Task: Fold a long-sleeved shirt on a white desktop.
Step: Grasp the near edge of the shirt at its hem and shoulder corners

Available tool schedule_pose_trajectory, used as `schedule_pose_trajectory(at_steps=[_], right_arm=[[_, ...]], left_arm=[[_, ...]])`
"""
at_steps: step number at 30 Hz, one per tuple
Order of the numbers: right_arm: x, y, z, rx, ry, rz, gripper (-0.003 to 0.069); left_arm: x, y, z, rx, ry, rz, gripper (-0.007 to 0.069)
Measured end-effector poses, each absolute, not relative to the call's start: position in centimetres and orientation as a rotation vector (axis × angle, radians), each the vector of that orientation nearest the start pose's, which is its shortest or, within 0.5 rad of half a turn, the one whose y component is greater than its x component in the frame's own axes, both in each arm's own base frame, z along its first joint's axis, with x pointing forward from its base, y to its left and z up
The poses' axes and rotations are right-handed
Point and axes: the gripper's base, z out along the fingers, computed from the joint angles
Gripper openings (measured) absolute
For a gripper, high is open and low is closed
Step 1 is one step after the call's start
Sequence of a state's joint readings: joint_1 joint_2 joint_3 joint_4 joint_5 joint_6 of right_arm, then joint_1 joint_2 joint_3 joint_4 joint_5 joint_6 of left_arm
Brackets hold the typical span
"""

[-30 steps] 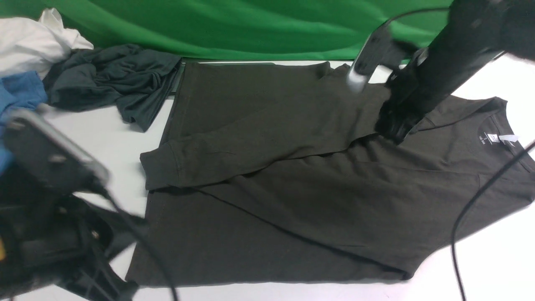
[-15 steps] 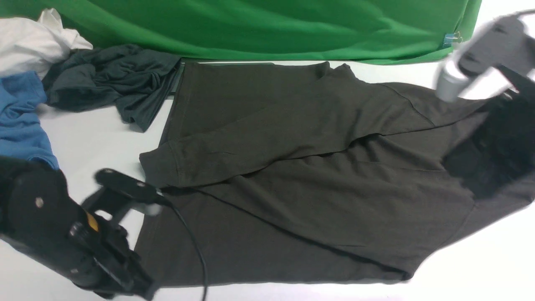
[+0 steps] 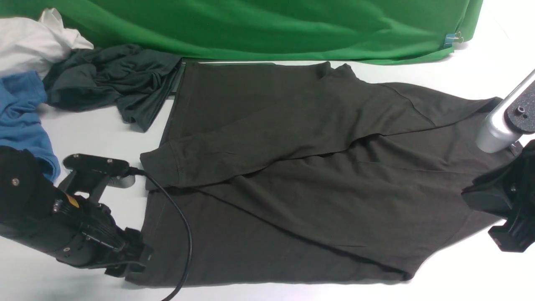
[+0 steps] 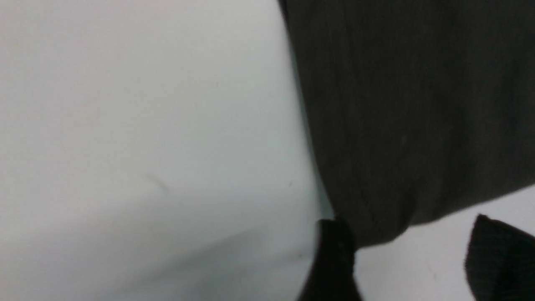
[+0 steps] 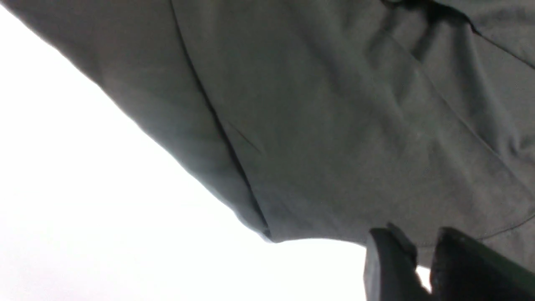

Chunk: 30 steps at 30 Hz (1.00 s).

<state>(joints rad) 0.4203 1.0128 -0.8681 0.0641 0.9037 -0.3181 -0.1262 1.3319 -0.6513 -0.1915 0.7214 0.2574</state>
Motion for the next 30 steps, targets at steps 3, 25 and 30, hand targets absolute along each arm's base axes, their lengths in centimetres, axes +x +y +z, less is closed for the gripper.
schedule_pose_trajectory(at_steps=[3, 25, 30], right_arm=[[16.9, 8.1, 31.6, -0.885, 2.373, 0.122, 0.0156], [16.9, 8.1, 31.6, -0.824, 2.389, 0.146, 0.0185], [16.9, 8.1, 31.6, -0.796, 2.408, 0.158, 0.0188]], left_arm=[[21.4, -3.9, 19.1, 0.352, 2.872, -0.199, 0.0505], [22.3, -4.2, 14.9, 0.179, 3.067, -0.276, 0.0279], [21.9, -4.5, 14.9, 0.200, 3.110, -0.320, 0.0057]])
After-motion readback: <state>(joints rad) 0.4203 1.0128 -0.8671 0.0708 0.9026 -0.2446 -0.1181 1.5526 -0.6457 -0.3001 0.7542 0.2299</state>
